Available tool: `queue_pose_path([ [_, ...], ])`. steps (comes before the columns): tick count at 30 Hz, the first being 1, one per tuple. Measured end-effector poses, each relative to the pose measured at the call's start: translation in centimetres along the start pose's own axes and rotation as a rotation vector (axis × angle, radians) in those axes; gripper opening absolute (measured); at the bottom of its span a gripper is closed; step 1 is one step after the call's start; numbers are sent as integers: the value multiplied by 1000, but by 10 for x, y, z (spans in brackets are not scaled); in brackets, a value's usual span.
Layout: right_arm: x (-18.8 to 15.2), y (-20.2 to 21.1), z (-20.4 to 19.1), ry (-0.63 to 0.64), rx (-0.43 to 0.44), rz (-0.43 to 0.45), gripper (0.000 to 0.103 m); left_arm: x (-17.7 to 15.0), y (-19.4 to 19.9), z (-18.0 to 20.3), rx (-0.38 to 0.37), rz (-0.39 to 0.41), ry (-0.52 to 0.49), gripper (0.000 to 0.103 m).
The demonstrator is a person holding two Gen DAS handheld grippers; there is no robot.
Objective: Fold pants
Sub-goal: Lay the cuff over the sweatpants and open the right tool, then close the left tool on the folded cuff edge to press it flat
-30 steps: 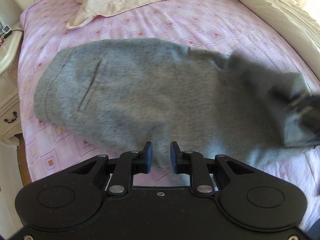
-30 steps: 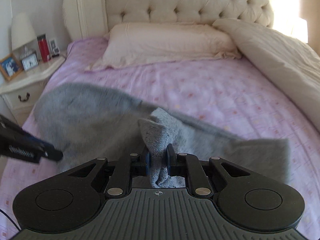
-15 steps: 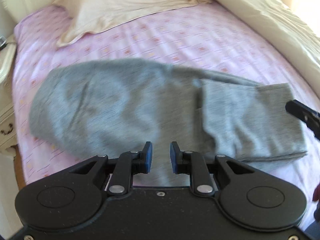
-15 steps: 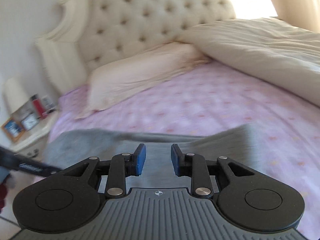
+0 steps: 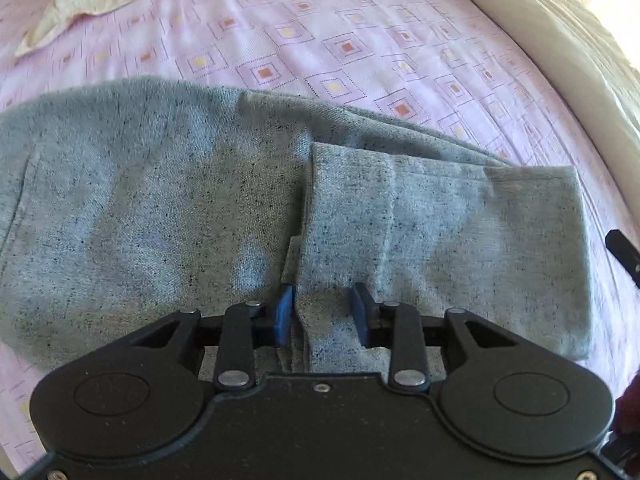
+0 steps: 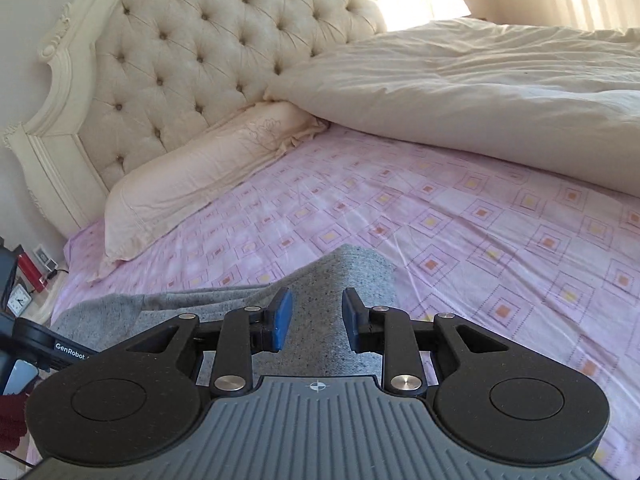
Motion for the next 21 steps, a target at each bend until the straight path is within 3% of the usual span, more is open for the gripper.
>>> queue_pose_path([
  [5, -15, 6, 4, -12, 30, 81, 27, -2, 0, 1, -18, -25, -22, 57],
  [9, -10, 10, 6, -2, 38, 131, 27, -7, 1, 3, 4, 7, -18, 59],
  [14, -7, 8, 18, -106, 67, 189, 27, -18, 4, -2, 24, 49, 2, 62],
  [19, -6, 9, 22, -132, 79, 219, 27, -25, 12, -6, 40, 74, 53, 62],
  [21, -6, 8, 24, -148, 92, 223, 27, -30, 13, -2, 74, 90, 12, 63],
])
Point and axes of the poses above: each gripper's, at about its wrist camera, not at the fingertips, and y roughly against the way its jaws point, z to its right, x to its top, the point moved 2 cm from there along -y, roughly the way its jaws point, and after that the axes turned 12 degrees about y, right-handed, at the moved point
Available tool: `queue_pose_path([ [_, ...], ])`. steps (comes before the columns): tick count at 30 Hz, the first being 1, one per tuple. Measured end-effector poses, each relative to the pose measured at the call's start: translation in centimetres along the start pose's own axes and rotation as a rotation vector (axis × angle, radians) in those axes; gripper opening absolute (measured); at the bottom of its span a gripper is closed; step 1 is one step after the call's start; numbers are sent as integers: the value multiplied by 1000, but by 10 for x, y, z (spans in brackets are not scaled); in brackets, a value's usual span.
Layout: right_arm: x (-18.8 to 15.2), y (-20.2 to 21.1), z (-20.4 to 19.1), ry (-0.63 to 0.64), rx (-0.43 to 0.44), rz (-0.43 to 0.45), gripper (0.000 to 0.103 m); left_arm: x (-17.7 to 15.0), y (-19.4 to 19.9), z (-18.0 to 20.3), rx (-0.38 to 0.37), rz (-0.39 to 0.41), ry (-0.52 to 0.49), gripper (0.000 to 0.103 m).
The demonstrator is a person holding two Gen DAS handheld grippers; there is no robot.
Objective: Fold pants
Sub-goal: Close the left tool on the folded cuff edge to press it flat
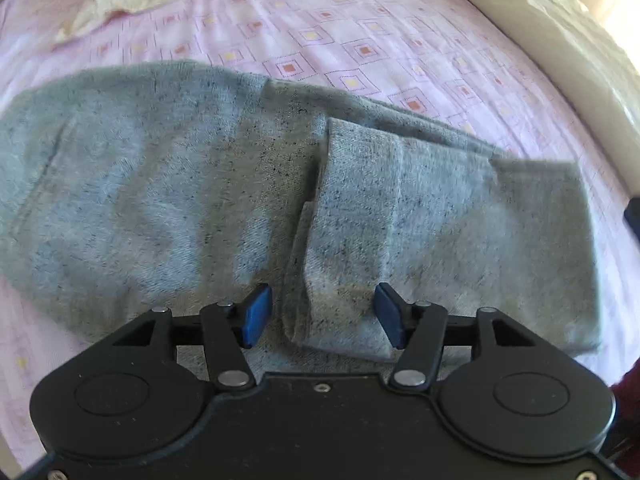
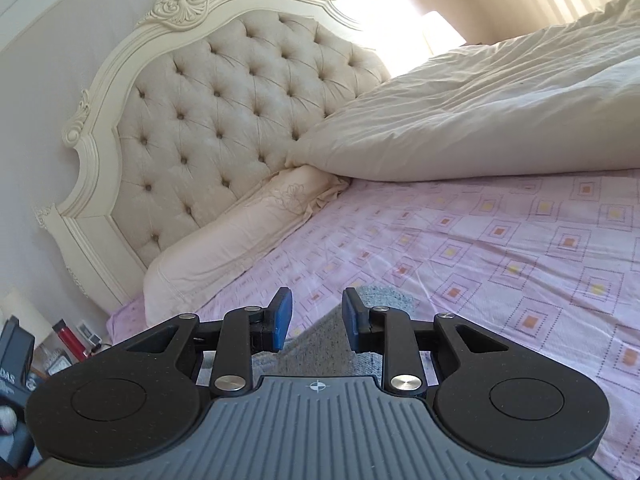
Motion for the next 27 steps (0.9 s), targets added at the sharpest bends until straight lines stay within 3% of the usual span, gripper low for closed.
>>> queue_pose_path([
  [2, 0, -1, 0, -8, 8, 4, 27, -2, -6, 3, 0, -16, -24, 69],
  [5, 0, -1, -3, 2, 21, 7, 27, 8, -18, 1, -58, -75, 20, 78],
  [7, 0, 1, -4, 15, 21, 11, 27, 14, -12, 0, -76, -36, 49, 48],
  [8, 1, 2, -4, 17, 18, 19, 27, 15, -5, 2, -86, -17, 55, 22],
  [9, 1, 3, -3, 13, 15, 27, 27, 12, 7, 7, -72, 30, 42, 12],
  [11, 2, 4, 1, -6, 7, 41, 27, -3, 38, 30, -35, 172, -90, 12],
  [14, 2, 4, 6, -26, -10, 39, 27, -41, 66, 66, 17, 380, -370, 13],
  [16, 1, 4, 8, -32, -20, 31, 27, -46, 52, 68, 64, 355, -425, 13],
  [18, 0, 5, 8, -29, -27, 28, 27, -33, 21, 54, 115, 255, -342, 14],
  [20, 0, 5, 8, -17, -39, 24, 27, -16, -4, 33, 155, 192, -245, 25],
  [22, 0, 4, 8, 5, -67, 12, 27, -2, -2, 20, 134, 186, -181, 37],
  [24, 0, 1, 6, 40, -103, -10, 27, 8, 10, 13, 152, 186, -152, 37],
  [27, 2, -6, -3, 149, -161, -50, 27, 16, 34, 10, 161, 269, -129, 36],
])
Point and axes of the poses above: each gripper's, at about its wrist camera, not at the fingertips, and y roughly against the way its jaws point, z to its right, x to its top, the point moved 2 cm from there along -y, roughly the way its jaws point, and after that the axes turned 12 degrees about y, right-handed, at the moved point
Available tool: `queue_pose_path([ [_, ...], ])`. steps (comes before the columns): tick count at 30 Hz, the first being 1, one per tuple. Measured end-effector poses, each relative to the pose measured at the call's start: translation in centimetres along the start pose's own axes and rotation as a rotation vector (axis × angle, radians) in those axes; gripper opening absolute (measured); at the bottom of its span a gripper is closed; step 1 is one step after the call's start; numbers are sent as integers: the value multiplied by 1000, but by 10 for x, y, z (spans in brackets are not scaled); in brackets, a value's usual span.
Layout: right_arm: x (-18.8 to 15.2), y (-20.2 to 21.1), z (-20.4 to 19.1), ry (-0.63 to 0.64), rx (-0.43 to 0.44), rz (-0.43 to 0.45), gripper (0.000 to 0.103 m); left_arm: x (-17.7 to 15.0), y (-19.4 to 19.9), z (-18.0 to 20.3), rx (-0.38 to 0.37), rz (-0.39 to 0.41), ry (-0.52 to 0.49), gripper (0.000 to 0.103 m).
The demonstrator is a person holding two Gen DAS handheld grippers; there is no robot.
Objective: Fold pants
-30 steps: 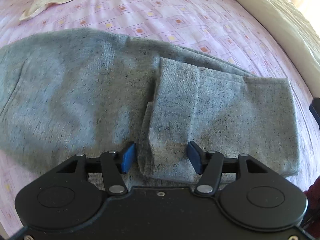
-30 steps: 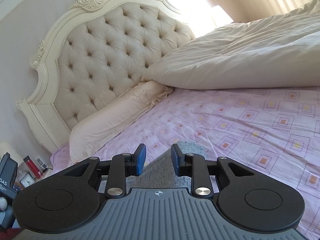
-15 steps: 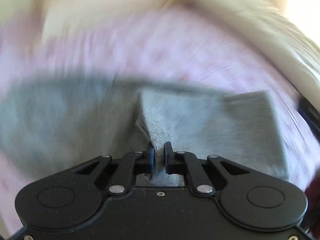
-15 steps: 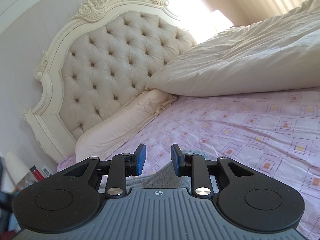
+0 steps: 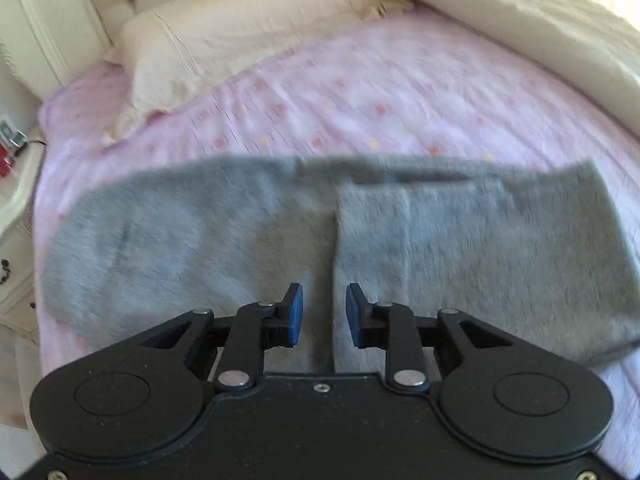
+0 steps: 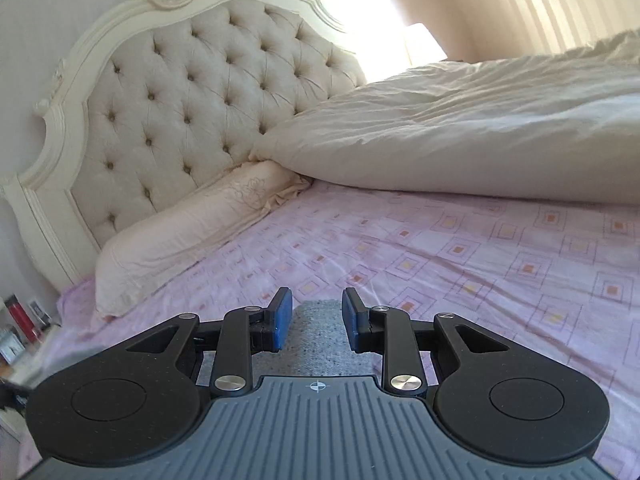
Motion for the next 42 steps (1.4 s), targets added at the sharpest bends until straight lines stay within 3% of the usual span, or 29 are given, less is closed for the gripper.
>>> queue_pose_path([
  [2, 4, -4, -11, 88, -6, -32, 20, 8, 4, 1, -39, 10, 15, 36],
  [5, 7, -18, -26, 190, 36, -105, 12, 6, -15, 16, -132, -62, 37, 36],
  [9, -4, -48, -29, 224, 10, -255, 11, -10, -48, 33, -128, -170, 1, 37],
  [11, -20, -62, -14, 179, -36, -340, 8, -13, -49, 37, -124, -147, -36, 38],
  [14, -18, -57, -6, 110, -7, -299, 7, -11, -50, 40, -118, -159, -49, 38],
  [19, -7, -33, -29, 222, 64, -171, 8, -8, -38, 33, -142, -149, -36, 37],
  [22, -5, -40, -39, 318, 25, -151, 8, -8, -26, 18, -136, -136, -21, 37],
  [25, -1, -56, -25, 173, 27, -164, 9, -10, -15, -4, -118, -131, -4, 37],
  [27, -16, -70, -12, 105, 88, -322, 12, -10, -11, -22, -94, -125, 11, 37],
  [30, -15, -51, 12, -84, 129, -257, 11, -11, -9, -52, -43, -128, 51, 37],
  [33, -1, -13, 44, -238, 100, -104, 12, -13, -3, -84, -19, -127, 110, 37],
  [36, 2, 11, 62, -206, 4, -99, 13, -16, -1, -112, 5, -125, 154, 37],
  [39, -4, 22, 57, -164, -1, -147, 13, -19, -4, -132, 25, -135, 188, 37],
  [42, -9, 18, 29, -52, 16, -229, 13, -23, -5, -150, 25, -151, 222, 37],
])
Point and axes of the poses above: each gripper's, at about its wrist camera, not at the fingertips, and y roughly against the way its jaws point, z to its right, x to its top, the point moved 2 cm from there along -y, roughly the way its jaws point, and after that the axes turned 12 degrees about y, right-handed, at the moved point
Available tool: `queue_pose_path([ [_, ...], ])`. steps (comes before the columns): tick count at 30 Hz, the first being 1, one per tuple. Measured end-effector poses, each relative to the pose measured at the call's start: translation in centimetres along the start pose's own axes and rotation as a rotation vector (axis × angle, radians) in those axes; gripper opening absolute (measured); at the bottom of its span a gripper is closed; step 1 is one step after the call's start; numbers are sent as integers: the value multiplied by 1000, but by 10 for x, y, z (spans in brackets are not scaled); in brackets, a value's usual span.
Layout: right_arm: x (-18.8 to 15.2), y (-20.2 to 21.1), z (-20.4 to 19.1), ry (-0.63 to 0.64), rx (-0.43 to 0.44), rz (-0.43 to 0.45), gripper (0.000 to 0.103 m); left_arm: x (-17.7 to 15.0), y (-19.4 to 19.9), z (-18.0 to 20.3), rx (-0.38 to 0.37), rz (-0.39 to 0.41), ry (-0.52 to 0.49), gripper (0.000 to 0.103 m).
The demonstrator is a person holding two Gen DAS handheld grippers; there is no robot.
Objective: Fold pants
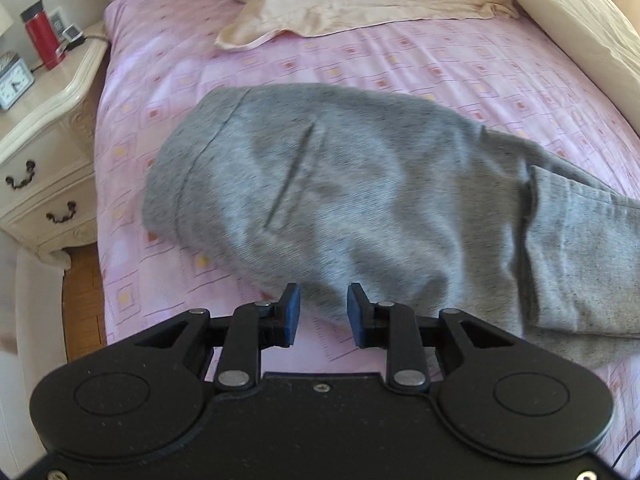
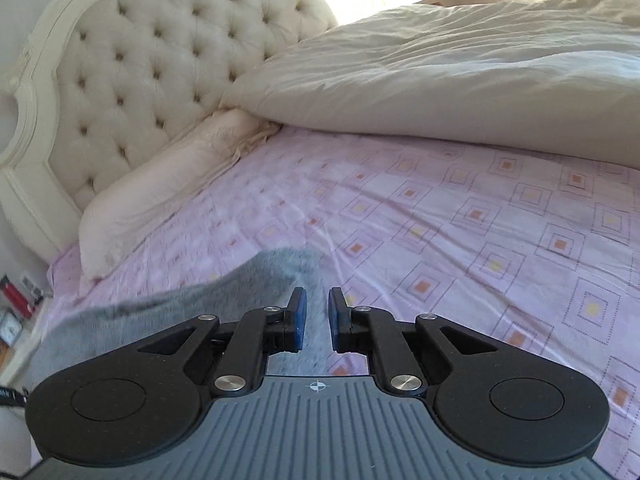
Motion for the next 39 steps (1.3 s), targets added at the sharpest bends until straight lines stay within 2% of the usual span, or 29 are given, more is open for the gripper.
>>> queue_pose_path([
  [2, -4, -6, -20, 64, 13, -51, 13, 1, 1, -12, -8, -4, 29, 37],
  [4, -10, -15, -43, 137, 24, -138, 13, 6, 2, -26, -24, -5, 70, 37],
  [6, -19, -27, -62, 240, -3, -209, 13, 13, 2, -40, -39, -3, 113, 44],
  [9, -29, -26, -81, 392, -59, -173, 13, 26, -3, -59, -50, 3, 163, 50],
  [11, -28, -23, -78, 382, -47, -140, 13, 35, -7, -71, -66, 13, 201, 54],
  [14, -29, -23, -66, 301, -20, -121, 13, 46, -15, -86, -104, 24, 278, 62],
  [17, -26, -25, -65, 288, -17, -106, 13, 51, -31, -89, -143, 8, 320, 63],
  [19, -28, -27, -70, 324, -23, -101, 13, 53, -44, -86, -138, -10, 321, 70],
  [21, -30, -27, -73, 353, -20, -95, 13, 54, -55, -86, -122, -16, 335, 85],
  [28, -29, -30, -72, 326, 7, -85, 13, 35, -56, -97, -163, 15, 402, 88],
  [30, -28, -31, -73, 318, 15, -83, 13, 37, -60, -100, -170, 20, 400, 97],
  [33, -28, -32, -75, 330, 15, -77, 13, 49, -72, -105, -141, 18, 436, 103],
  [39, -28, -34, -78, 340, 23, -70, 14, 72, -84, -107, -68, 56, 465, 102],
])
Point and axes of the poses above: each gripper's, at about its wrist camera, not at the fingertips, and y roughly against the way its jaws point, z to its right, x to its top, the point moved 2 cm from there along -y, roughly the way its jaws point, and after that the axes turned 12 degrees about y, right-handed, at the moved point
